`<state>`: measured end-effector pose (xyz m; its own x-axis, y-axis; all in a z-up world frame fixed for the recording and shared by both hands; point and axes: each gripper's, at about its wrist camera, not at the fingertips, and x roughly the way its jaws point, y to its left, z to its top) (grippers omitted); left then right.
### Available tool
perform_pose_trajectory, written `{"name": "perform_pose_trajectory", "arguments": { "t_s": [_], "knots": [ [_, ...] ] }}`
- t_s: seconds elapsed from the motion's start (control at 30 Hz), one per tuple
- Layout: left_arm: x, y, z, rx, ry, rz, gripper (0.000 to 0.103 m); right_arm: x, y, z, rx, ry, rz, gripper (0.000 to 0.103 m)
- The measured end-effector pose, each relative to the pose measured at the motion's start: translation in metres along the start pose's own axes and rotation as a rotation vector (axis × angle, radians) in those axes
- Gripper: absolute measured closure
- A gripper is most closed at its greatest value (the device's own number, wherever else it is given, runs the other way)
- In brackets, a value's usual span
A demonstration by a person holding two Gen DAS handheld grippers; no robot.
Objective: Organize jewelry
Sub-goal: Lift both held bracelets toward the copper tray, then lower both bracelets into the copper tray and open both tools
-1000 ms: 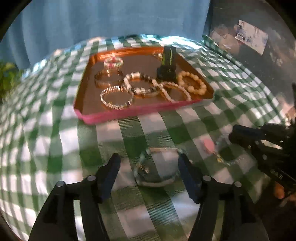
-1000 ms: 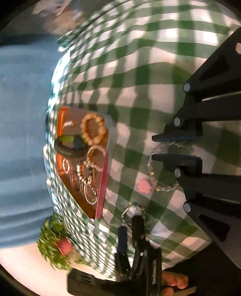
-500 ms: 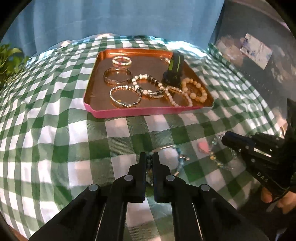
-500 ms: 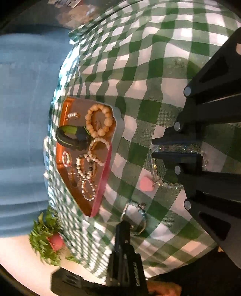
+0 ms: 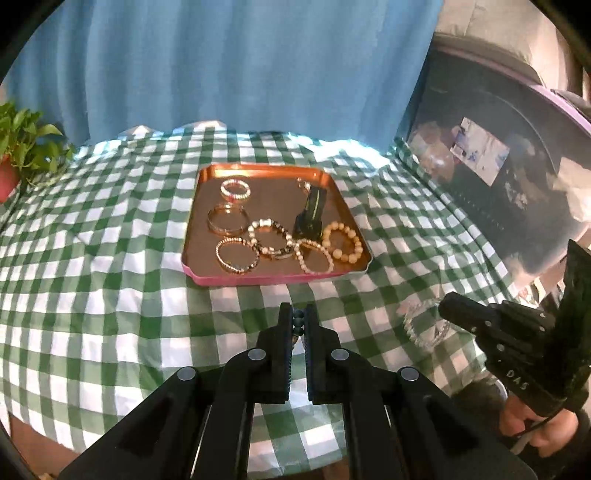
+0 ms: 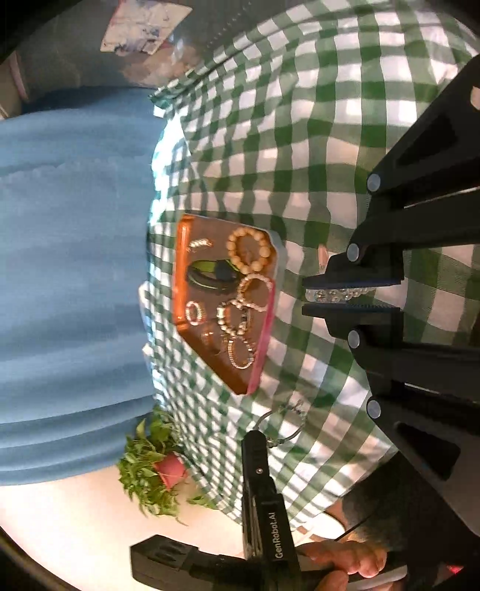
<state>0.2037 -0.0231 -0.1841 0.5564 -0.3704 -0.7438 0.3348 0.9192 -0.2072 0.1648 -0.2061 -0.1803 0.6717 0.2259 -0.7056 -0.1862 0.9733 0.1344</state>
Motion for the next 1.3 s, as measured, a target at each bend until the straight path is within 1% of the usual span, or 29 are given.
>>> {"name": "perform_pose_trajectory", "arguments": {
  "t_s": [0.13, 0.3, 0.47, 0.63, 0.8, 0.9, 1.17, 1.3],
  "knots": [
    [-0.017, -0.004, 0.005, 0.004, -0.019, -0.005, 0.097, -0.02, 0.001, 0.01, 0.011, -0.029, -0.001, 0.097],
    [-0.032, -0.01, 0.014, 0.025, -0.059, 0.022, 0.097, -0.038, 0.004, 0.024, 0.013, -0.066, 0.009, 0.097],
    [-0.051, -0.005, 0.029, 0.002, -0.133, 0.05, 0.097, -0.048, 0.012, 0.039, 0.012, -0.092, 0.021, 0.097],
    [-0.057, 0.006, 0.048, -0.021, -0.162, 0.022, 0.097, -0.057, 0.021, 0.057, 0.003, -0.123, 0.052, 0.097],
    [-0.047, 0.014, 0.067, -0.042, -0.168, -0.021, 0.097, -0.049, 0.026, 0.078, -0.011, -0.145, 0.07, 0.097],
    [-0.033, 0.012, 0.074, -0.013, -0.166, -0.005, 0.097, -0.037, 0.024, 0.09, -0.02, -0.152, 0.06, 0.097],
    [0.018, 0.012, 0.102, 0.025, -0.135, -0.026, 0.097, 0.005, 0.007, 0.117, -0.02, -0.146, 0.06, 0.097],
    [0.034, 0.012, 0.122, 0.057, -0.145, -0.028, 0.097, 0.021, 0.0, 0.133, -0.03, -0.155, 0.048, 0.097]
  ]
}}
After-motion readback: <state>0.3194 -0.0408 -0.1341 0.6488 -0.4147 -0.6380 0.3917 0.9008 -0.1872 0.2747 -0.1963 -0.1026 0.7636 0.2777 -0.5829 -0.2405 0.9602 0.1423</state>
